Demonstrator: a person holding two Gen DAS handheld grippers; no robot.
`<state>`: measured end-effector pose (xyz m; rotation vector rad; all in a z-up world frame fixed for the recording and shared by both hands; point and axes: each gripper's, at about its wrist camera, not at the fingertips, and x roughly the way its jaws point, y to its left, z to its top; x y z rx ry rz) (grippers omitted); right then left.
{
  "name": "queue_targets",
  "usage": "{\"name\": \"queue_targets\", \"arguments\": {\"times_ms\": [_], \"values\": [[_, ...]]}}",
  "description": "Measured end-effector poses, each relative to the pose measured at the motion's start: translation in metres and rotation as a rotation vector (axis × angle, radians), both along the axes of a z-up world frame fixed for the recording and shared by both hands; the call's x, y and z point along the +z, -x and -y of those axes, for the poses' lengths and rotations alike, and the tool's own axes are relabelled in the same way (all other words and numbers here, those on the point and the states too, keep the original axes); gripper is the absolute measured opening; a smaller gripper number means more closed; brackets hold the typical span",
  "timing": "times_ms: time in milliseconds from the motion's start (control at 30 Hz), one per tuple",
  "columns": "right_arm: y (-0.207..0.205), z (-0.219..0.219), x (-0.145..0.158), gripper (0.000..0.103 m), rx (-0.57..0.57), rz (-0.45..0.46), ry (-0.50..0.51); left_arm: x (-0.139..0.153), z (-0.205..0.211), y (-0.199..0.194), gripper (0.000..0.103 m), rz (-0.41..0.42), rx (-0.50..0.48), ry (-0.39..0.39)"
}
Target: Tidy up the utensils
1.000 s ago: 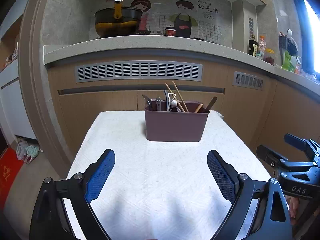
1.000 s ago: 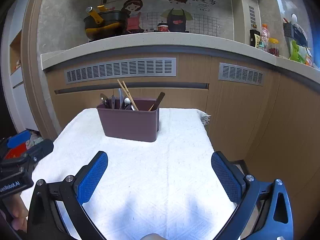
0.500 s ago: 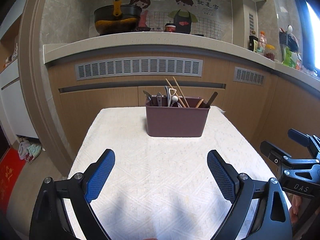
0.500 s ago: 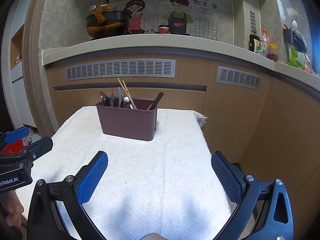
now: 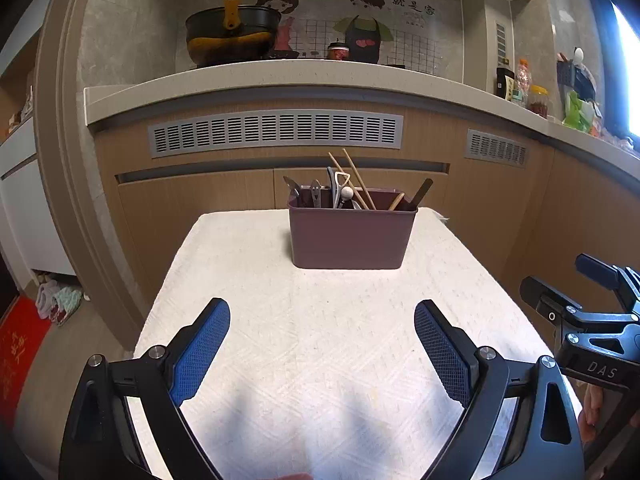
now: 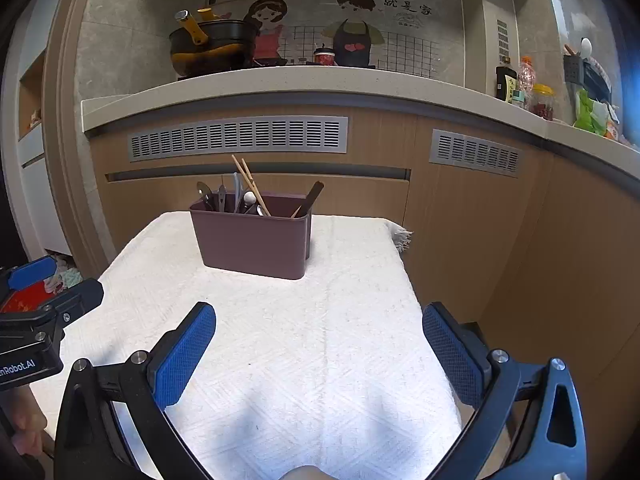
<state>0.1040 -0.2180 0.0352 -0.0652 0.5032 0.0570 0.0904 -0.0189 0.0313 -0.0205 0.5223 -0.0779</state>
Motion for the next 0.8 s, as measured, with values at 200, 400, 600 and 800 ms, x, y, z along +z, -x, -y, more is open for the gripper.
{"name": "queue_targets", "arguments": {"times_ms": [200, 400, 600, 800], "values": [[0.0013, 0.0001, 0.0001, 0.103, 0.002, 0.001, -0.001, -0.0005, 0.0003, -0.001, 0.093, -0.001, -0.002, -0.003], [0.0015, 0.0001, 0.0001, 0.103, 0.004, 0.0, 0.0, -0.0014, 0.0006, -0.0005, 0.093, -0.003, -0.003, -0.002], [0.0016, 0.0006, -0.0006, 0.103, 0.004, -0.001, -0.001, -0.0012, 0.0012, 0.0001, 0.093, -0.003, -0.001, -0.002], [0.0021, 0.0015, -0.001, 0.103, 0.002, -0.001, 0.0, -0.0014, 0.0011, -0.0001, 0.093, -0.003, -0.002, -0.002]]}}
